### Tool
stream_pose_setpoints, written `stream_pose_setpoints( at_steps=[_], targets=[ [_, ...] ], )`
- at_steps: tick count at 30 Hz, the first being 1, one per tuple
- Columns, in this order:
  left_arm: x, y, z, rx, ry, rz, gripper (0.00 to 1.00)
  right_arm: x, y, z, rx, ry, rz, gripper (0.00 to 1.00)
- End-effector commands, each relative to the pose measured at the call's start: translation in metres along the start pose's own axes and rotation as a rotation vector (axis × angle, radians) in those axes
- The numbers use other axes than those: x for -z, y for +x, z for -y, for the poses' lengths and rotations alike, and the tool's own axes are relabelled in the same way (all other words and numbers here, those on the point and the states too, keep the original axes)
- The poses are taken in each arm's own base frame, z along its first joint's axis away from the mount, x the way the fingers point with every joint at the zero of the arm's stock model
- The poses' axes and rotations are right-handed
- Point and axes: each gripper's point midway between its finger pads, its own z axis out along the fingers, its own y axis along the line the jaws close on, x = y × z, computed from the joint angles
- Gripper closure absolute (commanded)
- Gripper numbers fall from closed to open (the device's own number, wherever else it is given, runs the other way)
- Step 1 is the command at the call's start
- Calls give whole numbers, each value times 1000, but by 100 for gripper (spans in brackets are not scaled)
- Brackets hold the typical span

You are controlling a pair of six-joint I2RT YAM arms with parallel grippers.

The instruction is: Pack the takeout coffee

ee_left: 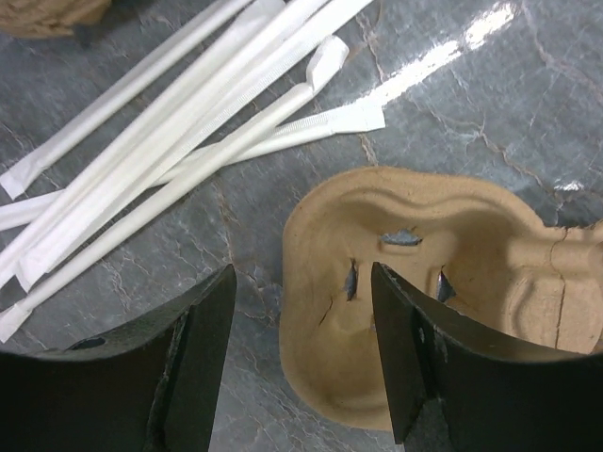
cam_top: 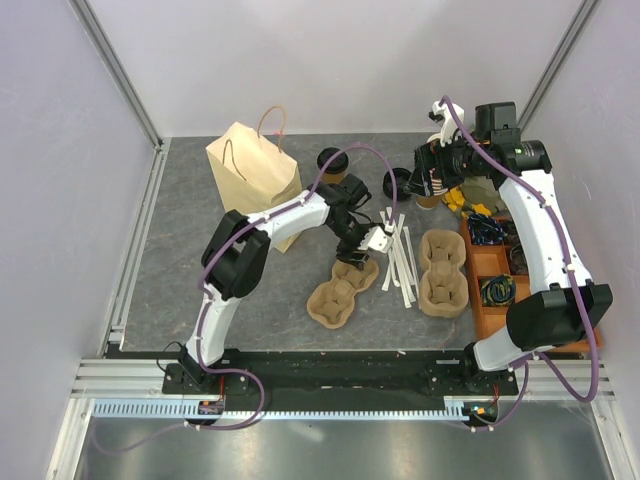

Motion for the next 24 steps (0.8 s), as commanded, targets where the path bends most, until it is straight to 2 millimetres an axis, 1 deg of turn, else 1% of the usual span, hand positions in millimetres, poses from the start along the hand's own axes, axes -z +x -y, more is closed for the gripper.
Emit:
stream_pose_setpoints(
  at_steps=[1, 3, 6, 8, 12, 14, 15, 17, 20, 21, 24],
  targets=[
    [0, 5, -4, -51, 19, -46, 35, 8, -9, -9, 16, -30, 38, 2],
    [1, 4, -6, -46, 20, -51, 36, 7, -9, -8, 13, -31, 35, 2],
    [0, 4, -7, -39, 19, -60, 43, 7, -10, -8, 13, -34, 36, 2],
    [-1, 7, -8, -31, 17, -84, 45, 5, -9, -7, 8, -35, 31, 2],
    [-3, 14, -4, -24, 32, -122, 52, 4, -10, -7, 10, -36, 34, 2],
    [-3, 14, -3, -18, 34, -131, 54, 3, -11, -6, 10, -36, 34, 2],
    [-3, 15, -3, -15, 37, -135, 57, 3, -11, -7, 10, -38, 32, 2],
    [-2, 16, -1, -12, 44, -145, 60, 2, -12, -6, 9, -38, 33, 2],
    [-2, 15, 3, -14, 63, -160, 69, 3, -14, -6, 11, -35, 36, 2],
    [0, 13, 4, -15, 66, -160, 76, 3, -13, -5, 12, -34, 35, 2],
    [10, -3, 4, -6, 60, -130, 85, 4, -14, -3, 17, -20, 36, 2]
  ],
)
